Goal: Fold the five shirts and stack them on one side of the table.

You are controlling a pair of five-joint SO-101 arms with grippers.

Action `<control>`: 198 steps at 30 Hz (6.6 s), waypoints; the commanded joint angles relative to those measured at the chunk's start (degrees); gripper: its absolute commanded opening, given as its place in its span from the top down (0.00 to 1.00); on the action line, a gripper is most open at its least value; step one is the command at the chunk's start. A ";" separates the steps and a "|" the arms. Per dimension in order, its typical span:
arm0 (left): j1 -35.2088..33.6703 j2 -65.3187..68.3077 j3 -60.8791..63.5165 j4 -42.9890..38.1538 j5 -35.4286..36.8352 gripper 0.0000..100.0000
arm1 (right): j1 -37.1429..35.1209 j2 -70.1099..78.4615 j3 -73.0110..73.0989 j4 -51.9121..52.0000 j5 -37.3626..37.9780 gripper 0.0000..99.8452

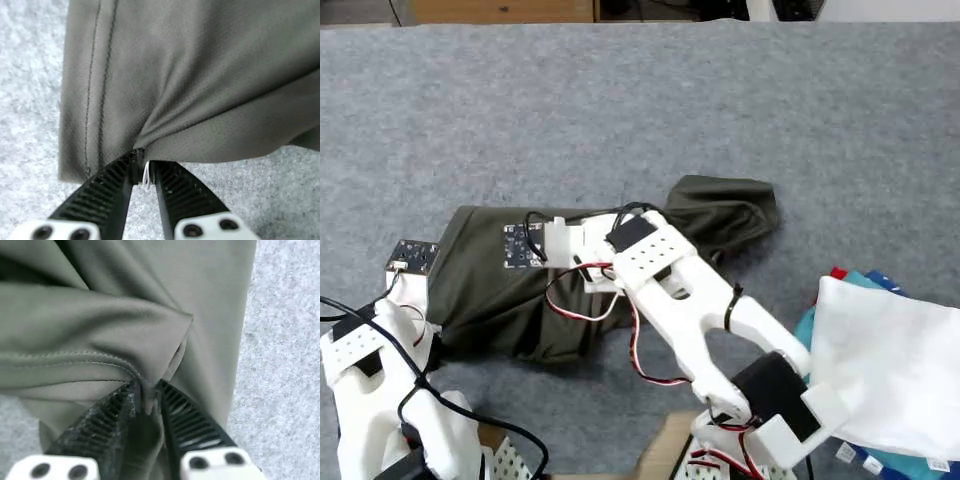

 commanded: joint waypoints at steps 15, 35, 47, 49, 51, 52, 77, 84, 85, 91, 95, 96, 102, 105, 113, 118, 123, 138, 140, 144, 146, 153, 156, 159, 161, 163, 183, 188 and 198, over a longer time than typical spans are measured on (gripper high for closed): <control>-0.53 -0.48 -0.35 -1.76 -0.62 0.98 | -0.84 -8.92 -7.52 8.70 -3.43 1.00; 14.59 -0.31 -31.56 17.41 17.85 0.98 | 3.47 -21.23 -26.86 26.29 -15.47 1.00; 14.77 -0.40 -22.24 16.26 20.92 0.84 | 8.48 -21.23 -25.98 28.13 -14.86 1.00; 12.04 -0.40 -22.07 15.56 20.84 0.83 | 8.48 -21.23 -25.27 28.57 -14.24 1.00; 8.79 -0.40 -22.33 15.65 19.52 0.83 | 8.48 -21.23 -24.57 28.57 -14.24 1.00; 7.03 -0.40 -22.33 15.74 16.79 0.83 | 8.48 -21.23 -24.22 28.57 -14.24 1.00; -15.30 -0.40 -15.74 3.87 -60.48 0.84 | 12.79 -21.14 -19.74 28.66 -14.33 1.00; -10.73 -0.48 -11.34 -6.59 -62.51 0.84 | 12.79 -18.42 -19.82 28.66 -14.33 1.00; -10.37 -0.48 -10.81 -6.68 -64.35 0.84 | 12.79 -17.63 -19.91 28.66 -14.42 1.00; -10.55 -3.82 -8.70 -6.68 -75.34 0.84 | 12.79 -15.25 -20.09 28.57 -14.59 1.00; -12.13 -11.21 -6.42 -3.96 -84.48 0.87 | 12.88 -14.99 -20.09 28.57 -14.59 1.00; -12.75 -13.67 -6.33 -1.49 -86.68 0.87 | 12.88 -14.99 -20.09 28.57 -14.59 1.00; -13.27 -24.40 -3.96 9.76 -93.89 0.87 | 15.16 -14.90 -20.00 28.92 -14.59 1.00; -13.45 -25.45 -1.58 10.02 -95.91 0.87 | 16.40 -15.08 -20.00 29.89 -14.59 1.00; -13.19 -25.36 0.70 9.23 -86.59 0.84 | 18.07 -15.34 -20.09 31.12 -14.59 1.00; -13.19 -25.36 8.26 -5.54 -67.34 0.84 | 18.15 -15.34 -20.09 31.12 -14.68 1.00; -13.63 -25.89 8.53 -10.20 -38.07 0.83 | 18.15 -15.34 -20.09 31.12 -14.95 1.00; -11.08 -25.27 -13.01 21.80 29.36 0.81 | 17.98 -15.25 -20.09 31.12 -15.82 1.00; -11.52 -25.27 -12.92 19.16 38.42 0.81 | 17.98 -15.25 -20.09 31.12 -15.82 1.00; -12.84 -23.16 -10.37 13.63 51.60 0.80 | 17.98 -15.25 -20.09 31.03 -15.82 1.00; -14.07 -19.38 -10.20 13.27 54.15 0.77 | 17.98 -15.25 -20.09 31.03 -15.82 1.00; -16.44 4.62 -14.24 12.84 54.33 0.75 | 17.98 -15.25 -20.00 30.95 -15.82 1.00; -16.26 12.70 -16.62 12.22 54.33 0.75 | 17.98 -15.25 -20.00 30.68 -15.82 1.00; -16.35 18.86 -15.47 5.71 54.68 0.75 | 17.89 -15.08 -20.00 30.68 -15.82 1.00; -16.35 20.97 -15.21 3.87 54.68 0.75 | 17.89 -15.08 -19.91 30.68 -15.82 1.00; -16.35 21.05 -16.00 3.87 54.68 0.75 | 17.89 -15.08 -19.82 30.68 -15.91 1.00; -11.69 20.62 -19.52 4.22 52.57 0.98 | 17.89 -15.43 -20.70 31.21 -16.00 1.00; -5.45 14.37 -28.84 11.96 52.31 0.98 | 17.89 -18.24 -30.73 36.84 -17.85 1.00; 13.01 3.82 -61.19 22.77 57.41 0.98 | 26.24 -10.86 -64.13 49.05 -31.38 1.00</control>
